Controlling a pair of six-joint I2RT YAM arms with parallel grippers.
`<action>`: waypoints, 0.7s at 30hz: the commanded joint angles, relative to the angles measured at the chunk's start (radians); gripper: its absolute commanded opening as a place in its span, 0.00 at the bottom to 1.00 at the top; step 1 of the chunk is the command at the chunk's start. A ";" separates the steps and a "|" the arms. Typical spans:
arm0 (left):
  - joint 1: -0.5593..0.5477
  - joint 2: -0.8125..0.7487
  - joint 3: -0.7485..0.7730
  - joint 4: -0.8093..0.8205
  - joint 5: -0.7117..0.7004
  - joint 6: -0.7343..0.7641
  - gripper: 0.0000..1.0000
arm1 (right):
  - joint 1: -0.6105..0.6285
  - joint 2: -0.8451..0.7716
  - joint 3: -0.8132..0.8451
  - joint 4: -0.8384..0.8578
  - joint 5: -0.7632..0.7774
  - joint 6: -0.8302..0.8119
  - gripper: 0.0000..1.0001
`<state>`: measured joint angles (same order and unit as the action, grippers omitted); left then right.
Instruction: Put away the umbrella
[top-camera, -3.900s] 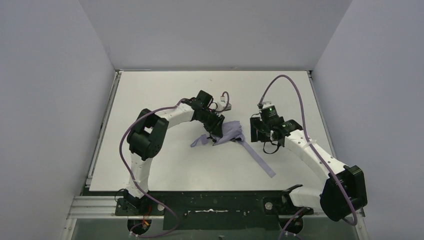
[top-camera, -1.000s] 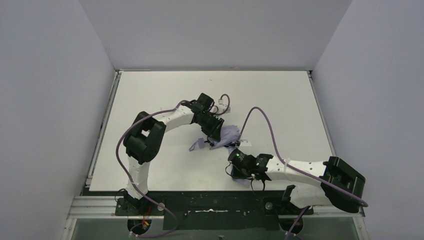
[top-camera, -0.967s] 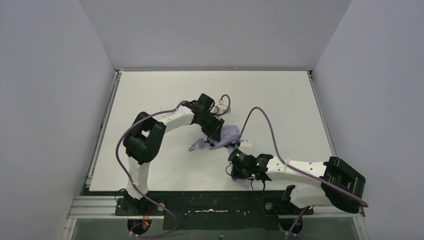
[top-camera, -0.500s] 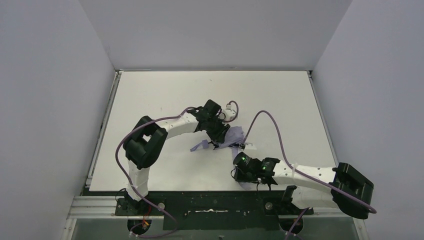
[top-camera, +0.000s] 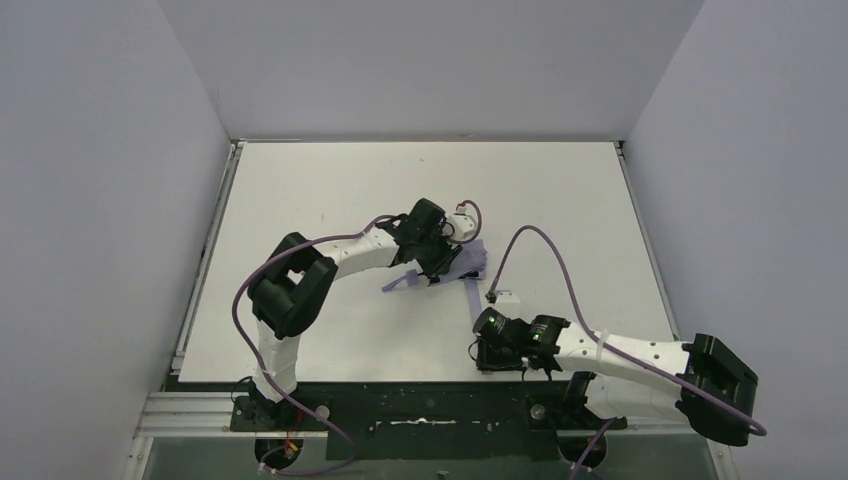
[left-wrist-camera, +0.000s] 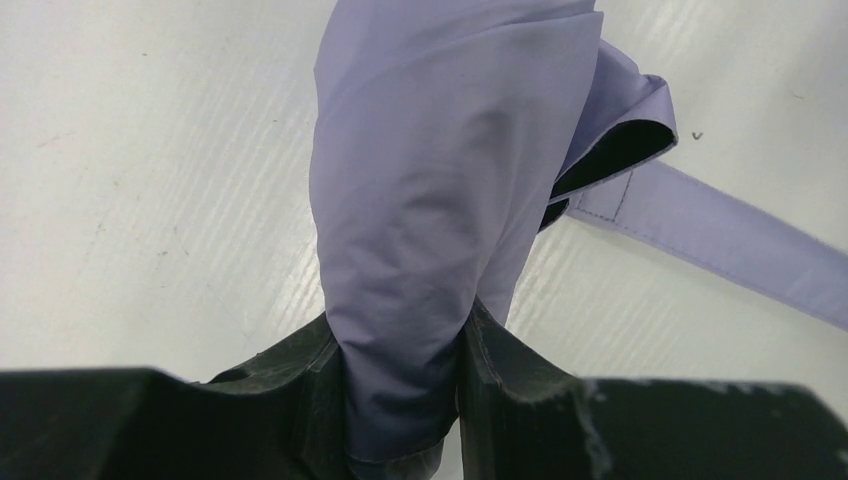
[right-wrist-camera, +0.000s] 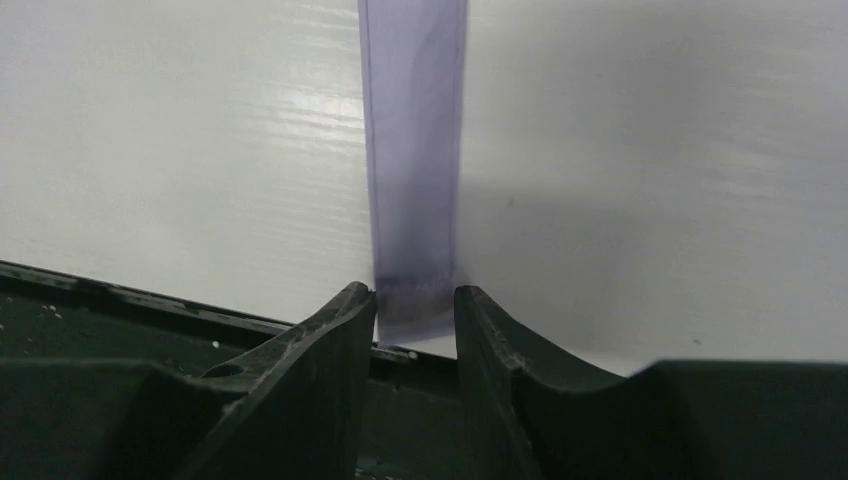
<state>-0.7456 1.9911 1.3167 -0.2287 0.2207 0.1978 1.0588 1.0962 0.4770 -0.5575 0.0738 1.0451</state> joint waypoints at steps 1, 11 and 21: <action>0.004 0.042 -0.048 0.003 -0.169 0.080 0.00 | 0.014 -0.093 0.126 -0.232 0.134 -0.089 0.43; -0.030 0.022 -0.088 0.043 -0.210 0.139 0.00 | -0.158 -0.273 0.315 -0.278 0.538 -0.241 0.58; -0.094 0.017 -0.126 0.078 -0.275 0.216 0.00 | -0.735 -0.178 0.295 0.248 0.226 -0.583 0.62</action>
<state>-0.8162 1.9736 1.2423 -0.0818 0.0193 0.3458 0.4362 0.8692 0.7910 -0.6651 0.4316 0.6502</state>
